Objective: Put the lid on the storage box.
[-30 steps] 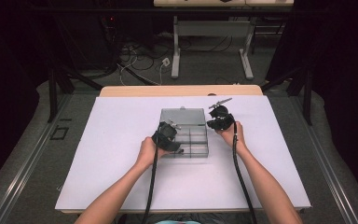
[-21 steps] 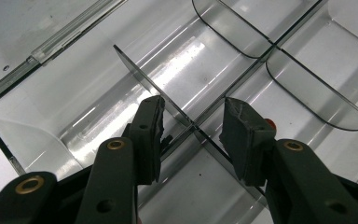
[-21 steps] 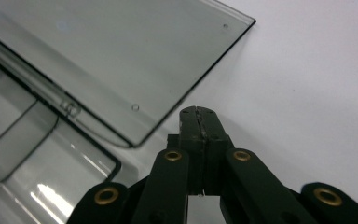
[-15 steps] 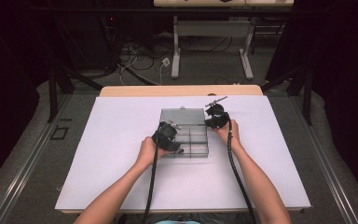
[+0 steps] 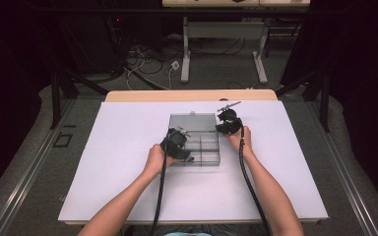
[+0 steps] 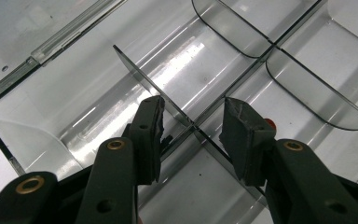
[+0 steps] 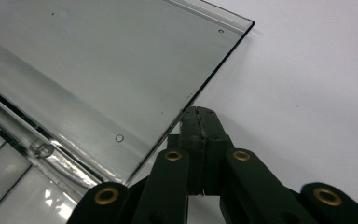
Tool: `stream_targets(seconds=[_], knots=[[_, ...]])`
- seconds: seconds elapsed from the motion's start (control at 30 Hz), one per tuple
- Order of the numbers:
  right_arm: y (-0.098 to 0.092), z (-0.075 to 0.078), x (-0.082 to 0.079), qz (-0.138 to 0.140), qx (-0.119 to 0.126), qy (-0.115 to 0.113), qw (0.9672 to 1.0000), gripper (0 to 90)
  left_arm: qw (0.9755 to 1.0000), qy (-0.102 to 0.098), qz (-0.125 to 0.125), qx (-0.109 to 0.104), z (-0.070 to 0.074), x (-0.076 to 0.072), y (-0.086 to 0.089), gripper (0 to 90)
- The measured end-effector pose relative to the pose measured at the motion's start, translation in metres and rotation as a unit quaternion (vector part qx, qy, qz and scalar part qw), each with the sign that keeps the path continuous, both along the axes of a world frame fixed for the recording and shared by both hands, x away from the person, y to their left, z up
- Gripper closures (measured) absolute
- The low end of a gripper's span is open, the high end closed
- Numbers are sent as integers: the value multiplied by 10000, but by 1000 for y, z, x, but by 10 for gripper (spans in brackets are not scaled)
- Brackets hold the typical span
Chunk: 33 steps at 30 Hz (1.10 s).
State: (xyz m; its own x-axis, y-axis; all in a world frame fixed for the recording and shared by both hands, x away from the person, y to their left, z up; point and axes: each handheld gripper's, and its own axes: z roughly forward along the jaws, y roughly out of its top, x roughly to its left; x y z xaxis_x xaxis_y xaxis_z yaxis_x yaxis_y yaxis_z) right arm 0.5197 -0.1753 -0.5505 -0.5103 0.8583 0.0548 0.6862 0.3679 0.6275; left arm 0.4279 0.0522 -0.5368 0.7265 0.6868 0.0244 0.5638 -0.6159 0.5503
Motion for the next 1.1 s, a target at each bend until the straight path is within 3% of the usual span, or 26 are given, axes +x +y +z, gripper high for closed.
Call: stream_targets(seconds=[0.03, 0.07, 0.17, 0.2, 0.3, 0.53, 0.57, 0.63, 0.7, 1.1], knots=[[0, -2, 1, -13, 126, -94, 9999, 900, 10000, 0, 0, -1, 0, 0, 0, 584], [0, -2, 1, -35, 97, -85, 9999, 900, 10000, 1, -1, 3, 0, 0, 0, 584], [0, -3, 3, -98, 334, -119, 9993, 900, 10000, -6, 2, -4, 0, 0, 0, 584], [-2, 0, 3, -75, 179, 11, 9998, 900, 10000, -5, 2, -3, 0, 0, 0, 584], [-2, 3, 4, -122, 235, 15, 9996, 900, 10000, -5, 3, -6, 0, 0, 0, 584], [-2, 7, 5, -107, 211, -169, 9996, 900, 10000, -10, 5, -15, 0, 0, 0, 584], [-1, 6, 5, -107, 304, -359, 9988, 900, 10000, -9, 7, -17, 0, 0, 0, 584], [0, 8, 5, -47, 300, -471, 9984, 900, 10000, -11, 7, -19, 0, 0, 0, 584], [0, 11, 4, -42, 186, -513, 9985, 900, 10000, -11, 7, -20, 0, 0, 0, 584], [-2, 19, 2, 34, 262, -621, 9977, 900, 10000, -17, 12, -27, 0, -1, 0, 584]])
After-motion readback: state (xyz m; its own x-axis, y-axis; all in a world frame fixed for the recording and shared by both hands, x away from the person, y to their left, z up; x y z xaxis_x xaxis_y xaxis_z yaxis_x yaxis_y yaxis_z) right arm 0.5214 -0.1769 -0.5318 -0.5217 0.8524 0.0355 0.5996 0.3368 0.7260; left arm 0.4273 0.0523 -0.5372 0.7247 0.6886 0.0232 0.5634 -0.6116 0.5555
